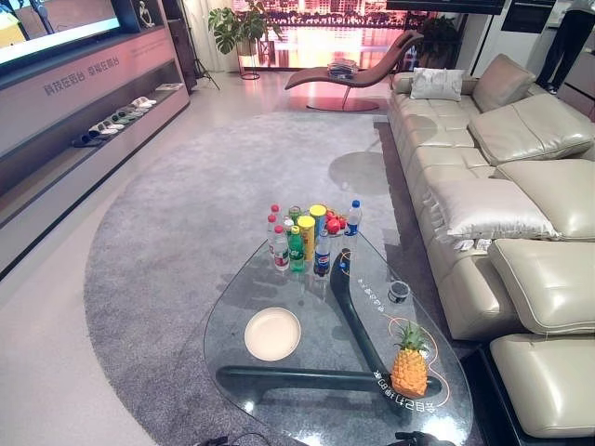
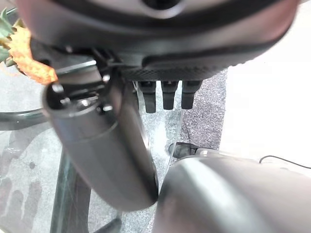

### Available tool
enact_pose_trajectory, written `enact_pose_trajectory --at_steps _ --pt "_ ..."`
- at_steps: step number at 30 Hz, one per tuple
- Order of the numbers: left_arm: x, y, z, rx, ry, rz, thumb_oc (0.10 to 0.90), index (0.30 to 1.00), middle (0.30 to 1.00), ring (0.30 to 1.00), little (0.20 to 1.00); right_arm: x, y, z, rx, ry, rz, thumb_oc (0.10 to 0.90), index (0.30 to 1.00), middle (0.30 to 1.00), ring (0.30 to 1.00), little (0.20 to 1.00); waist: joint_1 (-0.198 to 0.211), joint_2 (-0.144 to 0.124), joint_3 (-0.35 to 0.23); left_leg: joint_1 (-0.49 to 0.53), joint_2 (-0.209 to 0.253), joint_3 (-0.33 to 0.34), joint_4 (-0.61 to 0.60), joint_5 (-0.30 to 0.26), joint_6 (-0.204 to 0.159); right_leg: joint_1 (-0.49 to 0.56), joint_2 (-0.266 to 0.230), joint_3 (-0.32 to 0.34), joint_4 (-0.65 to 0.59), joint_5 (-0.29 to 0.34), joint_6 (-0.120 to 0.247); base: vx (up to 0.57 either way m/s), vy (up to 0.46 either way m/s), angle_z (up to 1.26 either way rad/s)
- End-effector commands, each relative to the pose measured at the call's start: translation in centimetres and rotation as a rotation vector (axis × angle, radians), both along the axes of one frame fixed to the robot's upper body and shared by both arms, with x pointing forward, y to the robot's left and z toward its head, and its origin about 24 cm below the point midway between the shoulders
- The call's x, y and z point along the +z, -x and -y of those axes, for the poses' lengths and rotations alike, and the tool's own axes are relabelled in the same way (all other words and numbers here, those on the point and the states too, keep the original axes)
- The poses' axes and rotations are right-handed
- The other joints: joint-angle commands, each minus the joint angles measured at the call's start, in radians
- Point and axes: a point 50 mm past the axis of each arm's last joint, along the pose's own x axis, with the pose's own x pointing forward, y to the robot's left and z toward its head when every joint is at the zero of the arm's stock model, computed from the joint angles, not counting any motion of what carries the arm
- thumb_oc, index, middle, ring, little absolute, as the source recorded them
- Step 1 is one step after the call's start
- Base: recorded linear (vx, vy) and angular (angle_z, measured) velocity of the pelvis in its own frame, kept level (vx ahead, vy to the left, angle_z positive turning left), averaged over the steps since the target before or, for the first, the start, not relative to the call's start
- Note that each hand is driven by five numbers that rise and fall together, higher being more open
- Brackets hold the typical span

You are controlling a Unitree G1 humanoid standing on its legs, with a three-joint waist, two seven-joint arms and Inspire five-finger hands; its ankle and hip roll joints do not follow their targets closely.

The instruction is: Pick up the fruit to the plate

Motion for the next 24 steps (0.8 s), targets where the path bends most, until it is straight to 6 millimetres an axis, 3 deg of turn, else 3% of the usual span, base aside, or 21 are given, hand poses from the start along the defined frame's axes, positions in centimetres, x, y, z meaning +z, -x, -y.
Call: enact_pose_trajectory --at_steps 1,24 --pt "-0.29 0.08 1.13 -0.030 0.029 -0.068 0.800 0.900 0.900 0.900 0.900 -0.30 2.14 0.73 0.076 0.067 -0.125 0.800 0.900 0.900 0.900 0.900 -0.004 -0.020 0.020 0.015 -0.003 0.026 0.001 -0.072 -0.009 -0.019 -0.067 0.001 0.003 0.025 0.089 0.00 0.000 0.00" --pt "-0.33 0.32 1.09 -0.053 0.034 -0.081 0.800 0.900 0.900 0.900 0.900 -0.29 2.07 0.85 0.097 0.090 -0.111 0.800 0.900 0.900 0.900 0.900 -0.005 -0.022 0.024 0.016 -0.002 0.029 0.001 -0.070 -0.010 -0.019 -0.067 0.001 0.003 0.028 0.088 0.00 0.000 0.00"
